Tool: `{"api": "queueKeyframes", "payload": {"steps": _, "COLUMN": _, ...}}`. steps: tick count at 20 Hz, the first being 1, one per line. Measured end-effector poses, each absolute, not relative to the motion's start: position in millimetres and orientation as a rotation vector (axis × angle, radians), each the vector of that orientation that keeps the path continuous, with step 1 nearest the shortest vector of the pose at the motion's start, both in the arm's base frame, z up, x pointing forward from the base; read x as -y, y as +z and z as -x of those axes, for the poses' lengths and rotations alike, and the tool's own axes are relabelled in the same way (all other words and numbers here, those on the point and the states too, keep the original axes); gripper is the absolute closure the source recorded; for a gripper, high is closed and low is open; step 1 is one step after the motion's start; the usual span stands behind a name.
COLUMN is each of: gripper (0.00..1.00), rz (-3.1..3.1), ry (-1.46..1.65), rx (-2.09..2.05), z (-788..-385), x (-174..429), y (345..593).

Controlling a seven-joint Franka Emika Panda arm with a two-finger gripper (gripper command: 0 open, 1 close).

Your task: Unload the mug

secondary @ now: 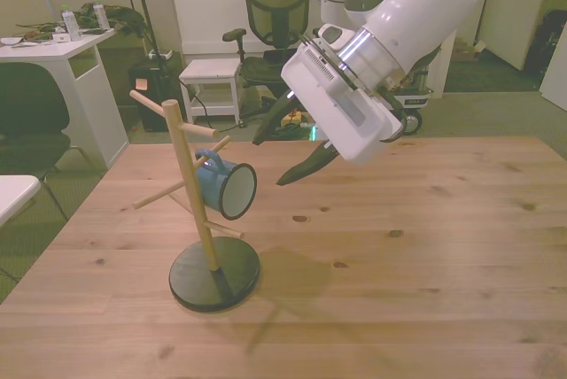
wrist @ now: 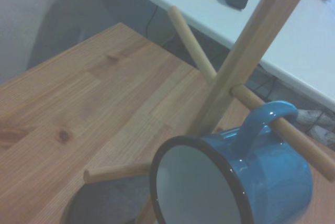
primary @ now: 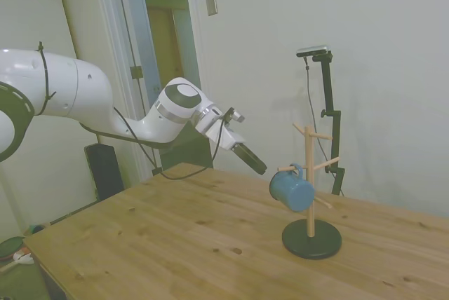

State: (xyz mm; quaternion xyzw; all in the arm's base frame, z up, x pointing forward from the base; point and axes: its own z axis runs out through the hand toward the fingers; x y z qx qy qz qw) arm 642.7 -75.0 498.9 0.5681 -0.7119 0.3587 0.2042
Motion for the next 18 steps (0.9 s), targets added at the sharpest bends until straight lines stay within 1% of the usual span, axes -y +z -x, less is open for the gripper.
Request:
{"api": "queueKeyframes", "payload": {"steps": 7, "gripper": 0.00, "rz": -1.547, "ry": 1.000, "rx": 1.979, "z": -643, "x": 68, "y": 492}}
{"api": "queueKeyframes", "payload": {"steps": 13, "gripper": 0.00, "rz": -1.431, "ry": 1.047, "rx": 1.977, "z": -639, "x": 69, "y": 495}}
{"api": "queueKeyframes", "payload": {"steps": 18, "gripper": 0.00, "rz": -1.411, "ry": 1.040, "rx": 1.978, "z": -651, "x": 75, "y": 478}}
